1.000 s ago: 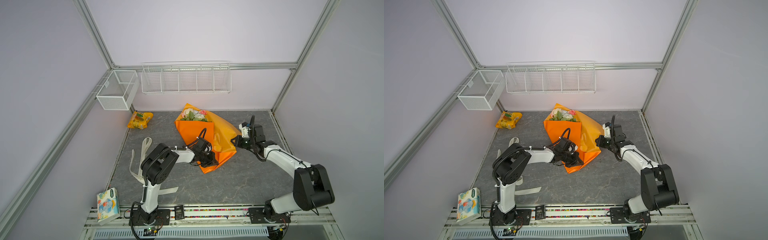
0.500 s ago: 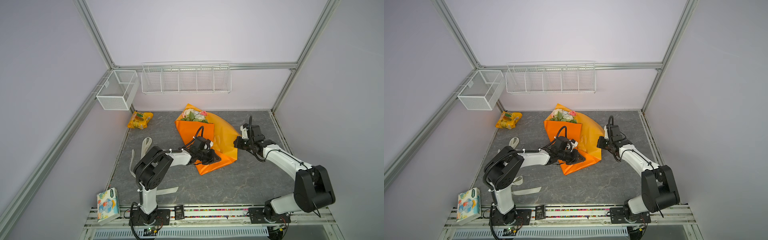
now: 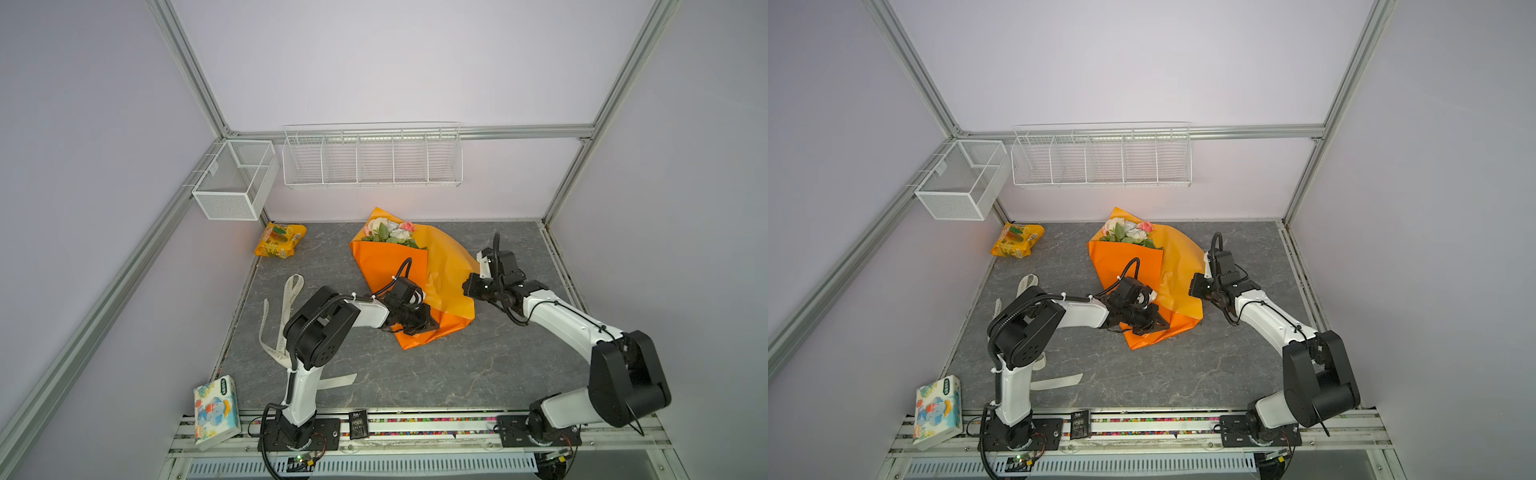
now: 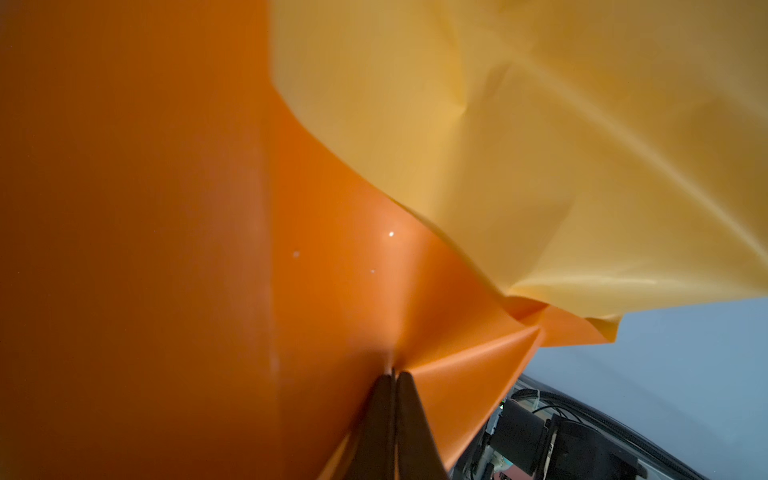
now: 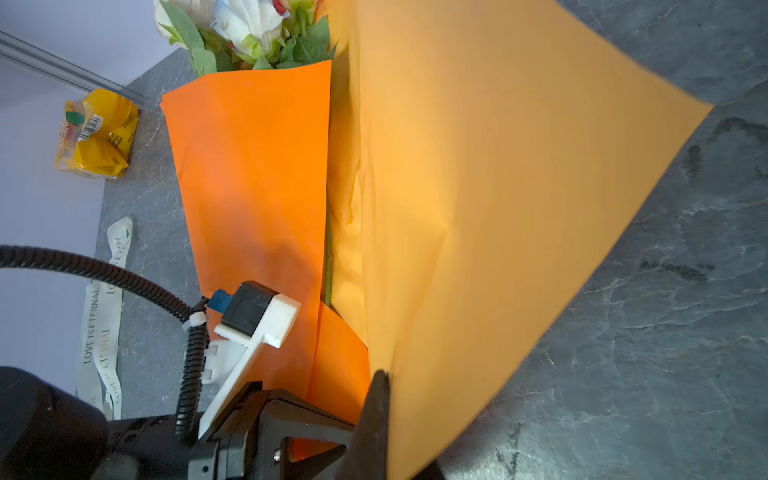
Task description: Tie the bouquet of fake flowers
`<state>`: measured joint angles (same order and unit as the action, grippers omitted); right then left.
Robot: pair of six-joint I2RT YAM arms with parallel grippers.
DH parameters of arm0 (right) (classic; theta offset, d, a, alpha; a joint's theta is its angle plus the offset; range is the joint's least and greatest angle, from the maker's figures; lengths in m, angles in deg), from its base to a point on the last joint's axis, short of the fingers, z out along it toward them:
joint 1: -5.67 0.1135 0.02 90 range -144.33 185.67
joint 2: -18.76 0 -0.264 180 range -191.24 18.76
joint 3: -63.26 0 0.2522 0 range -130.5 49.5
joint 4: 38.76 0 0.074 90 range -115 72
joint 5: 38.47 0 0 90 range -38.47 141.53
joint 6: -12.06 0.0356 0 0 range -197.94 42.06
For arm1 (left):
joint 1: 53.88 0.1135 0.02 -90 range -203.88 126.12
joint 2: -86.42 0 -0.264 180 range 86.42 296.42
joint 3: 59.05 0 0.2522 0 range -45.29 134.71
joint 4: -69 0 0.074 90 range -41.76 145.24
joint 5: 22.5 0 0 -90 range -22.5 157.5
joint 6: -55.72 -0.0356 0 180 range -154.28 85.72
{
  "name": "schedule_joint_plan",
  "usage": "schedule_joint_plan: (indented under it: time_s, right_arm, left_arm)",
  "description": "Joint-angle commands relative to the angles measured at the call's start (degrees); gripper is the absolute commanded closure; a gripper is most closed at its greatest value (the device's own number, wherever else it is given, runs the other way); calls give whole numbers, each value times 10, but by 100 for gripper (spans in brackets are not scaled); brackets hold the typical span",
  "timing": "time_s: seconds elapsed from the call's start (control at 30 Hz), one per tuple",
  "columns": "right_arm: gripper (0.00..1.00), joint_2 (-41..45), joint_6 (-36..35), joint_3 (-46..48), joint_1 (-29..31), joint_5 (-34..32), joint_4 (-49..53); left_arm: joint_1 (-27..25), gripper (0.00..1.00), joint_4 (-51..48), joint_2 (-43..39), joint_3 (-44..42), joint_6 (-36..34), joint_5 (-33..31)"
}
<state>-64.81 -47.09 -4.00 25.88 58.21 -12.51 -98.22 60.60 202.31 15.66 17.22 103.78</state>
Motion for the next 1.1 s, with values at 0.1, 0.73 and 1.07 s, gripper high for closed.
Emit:
schedule_joint_plan:
  time_s: [0.1,0.73,1.07]
  right_arm:
    - [93,18,-11,-41,56,-54,23]
    - [93,5,47,-33,-1,-3,45]
    - [93,2,46,-37,0,7,46]
  left_arm:
    - [-4,94,-84,9,5,-34,-53]
    - [-11,85,106,-84,-44,12,65]
    - [-22,85,65,-12,-15,0,62]
